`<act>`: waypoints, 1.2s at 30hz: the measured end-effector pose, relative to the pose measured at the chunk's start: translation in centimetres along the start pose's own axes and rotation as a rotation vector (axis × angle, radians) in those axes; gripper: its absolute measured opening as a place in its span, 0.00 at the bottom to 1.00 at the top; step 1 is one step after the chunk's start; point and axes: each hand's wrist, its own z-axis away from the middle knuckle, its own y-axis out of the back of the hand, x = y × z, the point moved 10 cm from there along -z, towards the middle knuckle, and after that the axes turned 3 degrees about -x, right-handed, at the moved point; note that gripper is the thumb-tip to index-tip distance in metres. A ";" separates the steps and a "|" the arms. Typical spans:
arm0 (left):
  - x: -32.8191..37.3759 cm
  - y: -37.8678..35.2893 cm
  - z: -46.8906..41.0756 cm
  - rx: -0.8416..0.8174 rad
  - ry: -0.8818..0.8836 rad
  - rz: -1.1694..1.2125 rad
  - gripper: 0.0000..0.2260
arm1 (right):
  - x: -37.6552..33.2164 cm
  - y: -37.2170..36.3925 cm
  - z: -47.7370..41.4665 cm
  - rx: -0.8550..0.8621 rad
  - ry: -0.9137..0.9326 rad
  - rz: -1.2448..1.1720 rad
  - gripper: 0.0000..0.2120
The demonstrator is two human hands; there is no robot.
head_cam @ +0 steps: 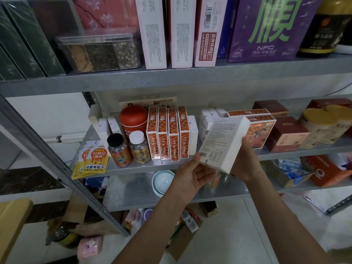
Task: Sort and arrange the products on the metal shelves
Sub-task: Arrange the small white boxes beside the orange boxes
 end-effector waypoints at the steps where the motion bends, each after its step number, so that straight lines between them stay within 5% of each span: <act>1: 0.1 0.0 0.0 0.010 -0.002 -0.041 0.21 | -0.2 0.2 -0.1 0.024 0.010 0.009 0.42; 6: 2.5 -0.2 0.2 0.166 -0.219 -0.627 0.06 | -1.1 0.7 0.0 0.167 0.049 0.152 0.47; 11: 4.5 -2.1 1.3 0.086 -0.513 -0.789 0.34 | -1.7 2.5 0.6 0.404 0.054 0.286 0.50; 15: 5.3 -2.8 1.0 0.149 -0.617 -0.997 0.18 | -1.5 3.9 1.0 0.521 0.043 0.317 0.38; 21: 7.2 -2.3 0.2 0.074 -0.630 -1.005 0.09 | -2.4 6.9 2.2 0.555 0.008 0.343 0.11; 26: 7.4 -1.7 -1.6 -0.008 -0.517 -1.068 0.12 | -3.8 7.2 2.7 0.446 -0.007 0.388 0.23; 30: 7.7 -1.8 -2.9 -0.060 -0.458 -1.160 0.13 | -5.9 7.0 3.1 0.495 0.087 0.499 0.22; 36: 12.3 -1.7 -3.7 0.248 -0.677 -1.764 0.16 | -7.1 8.2 3.8 0.732 0.226 0.642 0.21</act>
